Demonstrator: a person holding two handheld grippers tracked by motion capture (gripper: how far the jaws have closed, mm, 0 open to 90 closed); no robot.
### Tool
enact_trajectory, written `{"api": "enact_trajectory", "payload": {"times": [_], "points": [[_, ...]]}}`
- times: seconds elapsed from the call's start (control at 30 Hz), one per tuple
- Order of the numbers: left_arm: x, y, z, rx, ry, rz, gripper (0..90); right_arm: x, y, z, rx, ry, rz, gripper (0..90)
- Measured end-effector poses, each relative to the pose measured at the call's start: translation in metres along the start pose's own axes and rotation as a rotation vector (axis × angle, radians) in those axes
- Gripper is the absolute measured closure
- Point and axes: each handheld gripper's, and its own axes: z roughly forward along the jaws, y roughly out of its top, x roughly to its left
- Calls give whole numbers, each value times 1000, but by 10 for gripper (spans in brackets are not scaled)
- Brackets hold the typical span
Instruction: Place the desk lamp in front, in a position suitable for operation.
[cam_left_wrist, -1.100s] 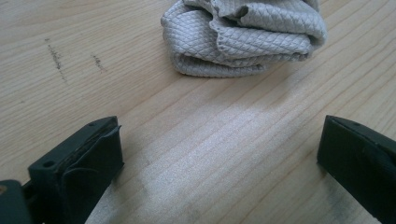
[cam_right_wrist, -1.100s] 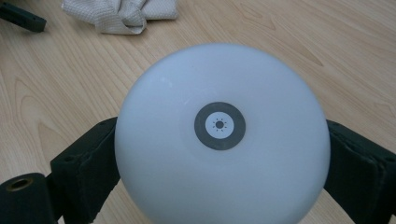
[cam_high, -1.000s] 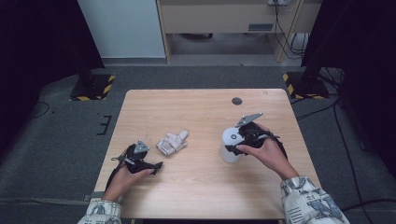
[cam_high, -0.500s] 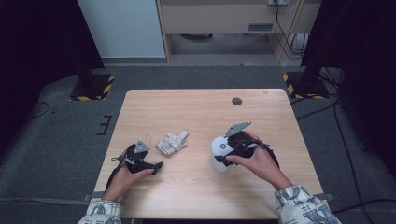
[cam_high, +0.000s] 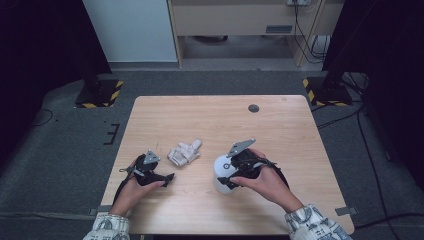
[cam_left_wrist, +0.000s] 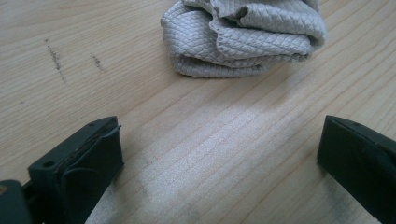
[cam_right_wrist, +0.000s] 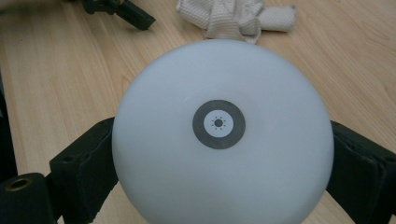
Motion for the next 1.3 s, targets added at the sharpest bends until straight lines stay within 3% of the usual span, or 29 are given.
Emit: {"api": "enact_trajectory", "payload": {"times": [0.2,0.47,0.73,0.8,0.9,1.07,1.13,1.23,1.3], "points": [[0,0,0,0,-2,1,0,9,3,4,-7,-3,-20,71],[-1,3,-4,24,-20,-12,35,11,-6,-6,-40,0,-45,43],[-4,11,-19,-40,-35,-22,67,13,-36,-22,-16,-2,-68,45],[-5,15,-23,-69,-46,-35,71,10,-46,-24,-6,-22,-71,49],[-11,23,-26,-102,-67,-34,84,-5,-69,-24,-16,-50,-9,72],[-21,46,-25,-132,-77,-10,117,-20,-90,-26,-11,-112,31,162],[-27,59,-17,-115,-64,15,146,-31,-101,-27,-13,-130,72,208],[-29,67,-8,-95,-45,32,163,-34,-106,-27,-9,-143,91,222],[-25,74,9,-58,-18,26,221,-36,-109,-26,-6,-158,94,233]]}}
